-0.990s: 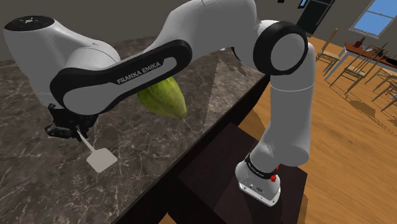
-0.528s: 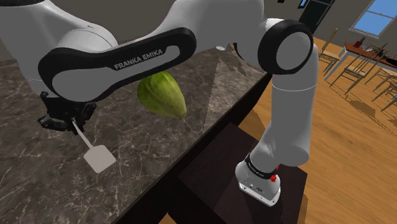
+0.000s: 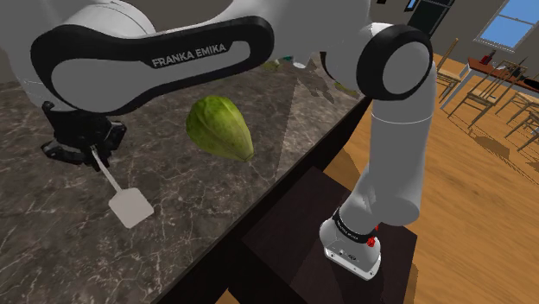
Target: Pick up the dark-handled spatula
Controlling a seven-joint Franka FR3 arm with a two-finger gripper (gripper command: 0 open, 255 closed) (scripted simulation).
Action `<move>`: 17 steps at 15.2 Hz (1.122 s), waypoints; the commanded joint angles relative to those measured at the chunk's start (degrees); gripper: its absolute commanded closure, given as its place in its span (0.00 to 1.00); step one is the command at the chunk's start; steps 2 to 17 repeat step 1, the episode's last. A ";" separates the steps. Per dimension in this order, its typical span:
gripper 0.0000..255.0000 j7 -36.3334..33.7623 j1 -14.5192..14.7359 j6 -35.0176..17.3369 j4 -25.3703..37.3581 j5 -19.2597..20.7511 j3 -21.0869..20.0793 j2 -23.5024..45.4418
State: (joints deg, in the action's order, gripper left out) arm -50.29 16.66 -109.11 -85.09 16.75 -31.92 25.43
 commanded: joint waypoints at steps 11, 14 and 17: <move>1.00 0.08 0.02 0.46 0.38 -0.07 -0.03 -0.07; 1.00 0.08 0.02 0.46 0.38 -0.07 -0.03 -0.07; 1.00 0.08 0.02 0.46 0.38 -0.07 -0.03 -0.07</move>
